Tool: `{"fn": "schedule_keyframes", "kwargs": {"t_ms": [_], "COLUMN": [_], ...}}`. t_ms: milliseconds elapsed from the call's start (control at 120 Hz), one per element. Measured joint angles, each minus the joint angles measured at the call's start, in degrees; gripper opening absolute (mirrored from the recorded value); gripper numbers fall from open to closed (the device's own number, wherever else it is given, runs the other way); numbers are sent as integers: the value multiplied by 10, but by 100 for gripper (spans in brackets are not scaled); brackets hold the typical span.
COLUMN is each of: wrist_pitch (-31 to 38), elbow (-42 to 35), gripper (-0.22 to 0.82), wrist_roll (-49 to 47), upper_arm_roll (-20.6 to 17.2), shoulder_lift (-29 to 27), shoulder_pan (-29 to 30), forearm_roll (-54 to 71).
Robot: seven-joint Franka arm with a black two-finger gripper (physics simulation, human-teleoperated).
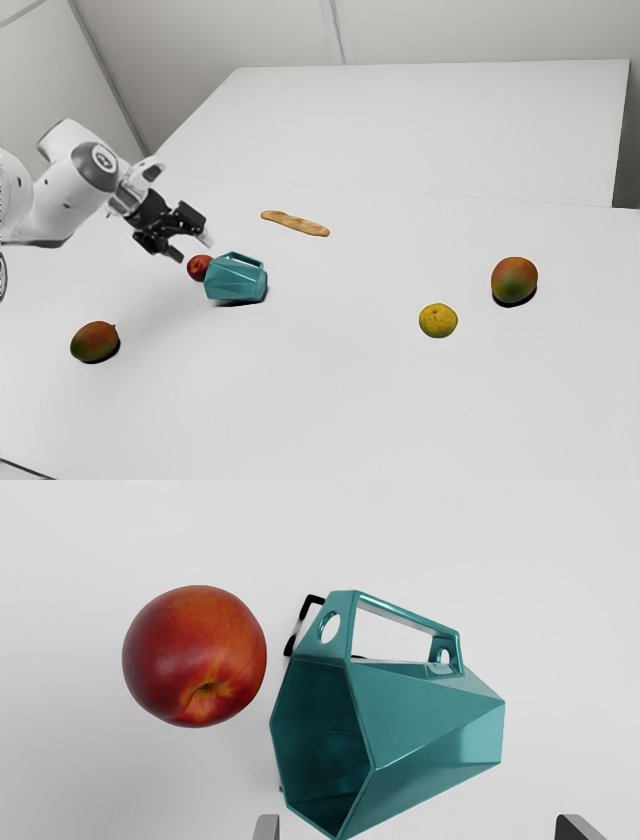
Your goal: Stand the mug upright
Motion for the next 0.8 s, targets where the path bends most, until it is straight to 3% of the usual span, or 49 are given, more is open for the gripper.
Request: {"fn": "schedule_keyframes", "kwargs": {"t_ms": [800], "wrist_pitch": [0], "elbow": [-22], "gripper": [60], "wrist_roll": [135], "upper_arm_roll": [0], "shoulder_lift": [64], "shoulder_pan": [-2], "forearm_roll": [-198]}}
